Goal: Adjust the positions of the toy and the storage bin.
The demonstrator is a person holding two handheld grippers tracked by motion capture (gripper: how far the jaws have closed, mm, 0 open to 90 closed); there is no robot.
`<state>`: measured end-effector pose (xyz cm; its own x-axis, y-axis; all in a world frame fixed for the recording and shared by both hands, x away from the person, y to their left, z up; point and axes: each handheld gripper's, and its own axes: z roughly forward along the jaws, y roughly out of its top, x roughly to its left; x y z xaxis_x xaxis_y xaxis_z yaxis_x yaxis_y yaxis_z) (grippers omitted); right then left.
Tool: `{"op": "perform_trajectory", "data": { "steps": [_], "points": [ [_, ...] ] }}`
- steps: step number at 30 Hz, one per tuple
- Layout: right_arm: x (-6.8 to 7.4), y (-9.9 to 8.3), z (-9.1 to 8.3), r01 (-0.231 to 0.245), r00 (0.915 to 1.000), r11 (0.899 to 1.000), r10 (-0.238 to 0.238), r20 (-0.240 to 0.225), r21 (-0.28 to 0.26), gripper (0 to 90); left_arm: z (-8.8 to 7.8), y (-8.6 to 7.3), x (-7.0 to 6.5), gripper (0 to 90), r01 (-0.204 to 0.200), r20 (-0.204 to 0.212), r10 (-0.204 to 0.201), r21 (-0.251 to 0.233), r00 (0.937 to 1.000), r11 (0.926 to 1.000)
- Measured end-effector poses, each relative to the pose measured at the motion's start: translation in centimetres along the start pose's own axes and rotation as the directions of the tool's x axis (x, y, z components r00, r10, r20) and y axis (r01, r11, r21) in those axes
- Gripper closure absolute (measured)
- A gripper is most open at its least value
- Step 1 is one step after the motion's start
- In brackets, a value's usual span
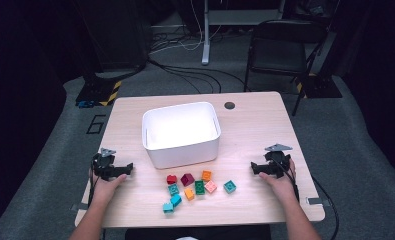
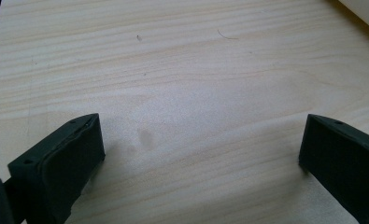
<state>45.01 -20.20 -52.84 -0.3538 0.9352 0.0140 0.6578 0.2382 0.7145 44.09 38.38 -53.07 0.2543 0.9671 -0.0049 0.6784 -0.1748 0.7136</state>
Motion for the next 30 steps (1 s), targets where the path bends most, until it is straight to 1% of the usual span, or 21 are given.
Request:
{"op": "perform_trajectory", "data": {
  "steps": [1,2,4,5,6,7,9,11,13,15,17,19,20,21,23,24,26,27,28,29,30],
  "points": [
    [0.0,0.0,0.0,0.002,1.0,1.0,-0.002,0.0,-0.001,0.0,0.1,0.0,-0.1,0.0,0.004,0.003,-0.004,-0.013,1.0,0.9999],
    [0.0,0.0,0.0,0.0,1.0,1.0,0.0,0.0,0.0,0.0,0.1,0.0,-0.1,0.0,-0.012,0.008,0.012,-0.002,0.9999,0.9999],
    [0.0,0.0,0.0,0.0,1.0,1.0,0.0,0.0,0.0,0.0,0.1,0.0,-0.2,0.0,-0.011,0.011,0.011,-0.006,0.9999,0.9999],
    [0.0,0.0,0.0,0.0,1.0,1.0,0.0,0.0,0.0,0.0,0.1,0.0,-0.3,0.0,0.0,0.01,0.0,-0.016,1.0,0.9999],
    [0.0,0.0,0.0,0.001,1.0,1.0,-0.001,0.001,-0.001,0.0,0.1,0.0,-0.3,0.0,-0.003,0.01,0.003,-0.011,0.9999,0.9999],
    [-0.1,0.0,0.0,0.014,0.9999,1.0,-0.014,0.001,-0.001,0.3,0.1,0.0,-0.3,0.0,0.0,0.008,0.0,-0.012,1.0,0.9999],
    [-0.1,0.0,0.1,0.009,1.0,1.0,-0.009,0.002,-0.008,1.5,0.0,-0.1,-0.4,0.2,0.005,0.007,-0.005,-0.012,1.0,0.9999],
    [0.0,0.0,0.0,0.008,1.0,1.0,-0.008,0.001,-0.014,4.5,0.0,0.0,-0.3,0.4,-0.002,0.007,0.002,-0.01,1.0,1.0],
    [0.1,-0.1,-0.1,0.004,1.0,1.0,-0.004,0.005,-0.028,9.4,0.0,-0.1,-0.4,1.2,0.005,0.009,-0.004,-0.018,0.9999,0.9998],
    [0.1,-0.1,-0.3,-0.003,1.0,0.999,0.004,0.009,-0.038,14.9,-0.1,-0.1,-0.4,2.2,-0.002,0.011,0.002,-0.011,0.9999,0.9999],
    [0.1,-0.2,-0.4,-0.003,0.9999,0.999,0.004,0.014,-0.045,15.7,-0.2,-0.2,-0.6,5.1,0.004,0.013,-0.004,-0.031,0.9999,0.9995],
    [0.1,-0.2,-0.4,-0.001,0.9999,0.999,0.001,0.014,-0.045,16.9,-0.3,-0.1,-0.6,8.5,-0.001,0.012,0.001,-0.028,0.9999,0.9996],
    [0.1,-0.2,-0.5,-0.006,0.9998,0.999,0.007,0.018,-0.046,19.1,-0.3,-0.1,-0.6,13.1,0.0,0.008,0.001,-0.035,1.0,0.9994],
    [0.1,-0.2,-0.5,-0.006,0.9998,0.999,0.007,0.018,-0.046,19.1,-0.5,-0.1,-0.6,13.1,-0.005,0.013,0.006,-0.025,0.9999,0.9997],
    [0.2,-0.1,-0.5,-0.012,0.9998,0.999,0.013,0.017,-0.046,26.7,-0.6,-0.1,-0.7,17.1,0.003,0.012,-0.003,-0.028,0.9999,0.9996],
    [0.1,0.0,-0.6,-0.006,0.9998,0.999,0.007,0.016,-0.038,30.1,-0.7,-0.1,-0.8,20.6,0.0,0.014,0.001,-0.03,0.9999,0.9996],
    [0.2,0.2,-0.6,-0.012,0.9998,0.999,0.013,0.014,-0.036,33.4,-0.9,0.0,-0.8,26.3,-0.005,0.024,0.005,-0.02,0.9997,0.9998],
    [0.2,0.2,-0.6,-0.012,0.9998,0.999,0.012,0.013,-0.037,35.3,-0.9,0.0,-0.8,26.3,0.002,0.026,-0.001,-0.017,0.9997,0.9999],
    [0.2,0.2,-0.6,-0.003,0.9999,0.999,0.003,0.01,-0.036,36.6,-1.0,0.2,-0.7,27.8,0.004,0.037,-0.004,-0.005,0.9993,1.0],
    [0.3,0.4,-0.6,-0.008,1.0,1.0,0.008,0.006,-0.03,37.6,-1.0,0.2,-0.8,29.2,0.018,0.047,-0.018,-0.006,0.9987,0.9998],
    [0.3,0.5,-0.5,-0.004,1.0,1.0,0.004,-0.002,-0.027,38.1,-1.1,0.4,-0.7,30.4,0.023,0.064,-0.023,0.005,0.9977,0.9997]
  ]
}}
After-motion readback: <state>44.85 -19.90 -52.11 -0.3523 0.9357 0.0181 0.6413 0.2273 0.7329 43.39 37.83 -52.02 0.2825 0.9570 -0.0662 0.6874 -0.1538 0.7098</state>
